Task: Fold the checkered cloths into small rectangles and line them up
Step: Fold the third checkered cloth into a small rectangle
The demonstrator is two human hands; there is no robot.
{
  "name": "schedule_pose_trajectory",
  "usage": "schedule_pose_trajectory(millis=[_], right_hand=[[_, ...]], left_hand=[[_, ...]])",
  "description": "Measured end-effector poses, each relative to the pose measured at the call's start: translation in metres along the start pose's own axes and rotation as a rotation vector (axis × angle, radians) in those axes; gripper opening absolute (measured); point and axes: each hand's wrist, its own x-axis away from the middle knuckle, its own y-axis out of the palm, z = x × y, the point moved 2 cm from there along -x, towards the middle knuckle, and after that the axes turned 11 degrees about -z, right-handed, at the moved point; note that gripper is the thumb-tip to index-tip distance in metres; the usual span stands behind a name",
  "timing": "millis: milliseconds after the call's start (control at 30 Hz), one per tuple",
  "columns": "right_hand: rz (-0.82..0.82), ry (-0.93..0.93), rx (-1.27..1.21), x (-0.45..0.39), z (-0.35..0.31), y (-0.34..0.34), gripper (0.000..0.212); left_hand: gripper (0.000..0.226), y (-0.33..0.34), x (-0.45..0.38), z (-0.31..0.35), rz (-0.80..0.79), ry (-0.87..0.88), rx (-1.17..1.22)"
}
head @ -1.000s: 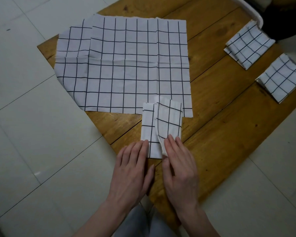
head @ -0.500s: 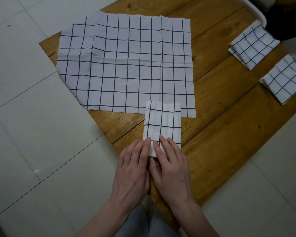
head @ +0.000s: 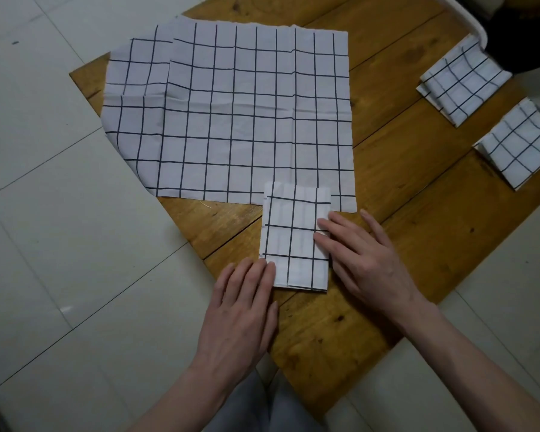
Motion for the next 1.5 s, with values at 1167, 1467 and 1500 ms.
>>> schedule_pose_trajectory(millis=[1167,1467,1500], right_hand=[[-0.051,0.496,-0.127,0.023,-0.108,0.022,0.057],[-0.159,0.312,-0.157,0.022,-0.111,0.034,0.063],[-0.167,0.311,-0.166,0.022,-0.110,0.036,0.064]], left_hand=[[0.062,0.004,-0.004,0.013,-0.038,0.049,0.021],[0.067,0.014,-0.004,0.014,-0.041,-0.009,0.048],[0.067,0.015,-0.003,0.013,-0.044,-0.011,0.051]])
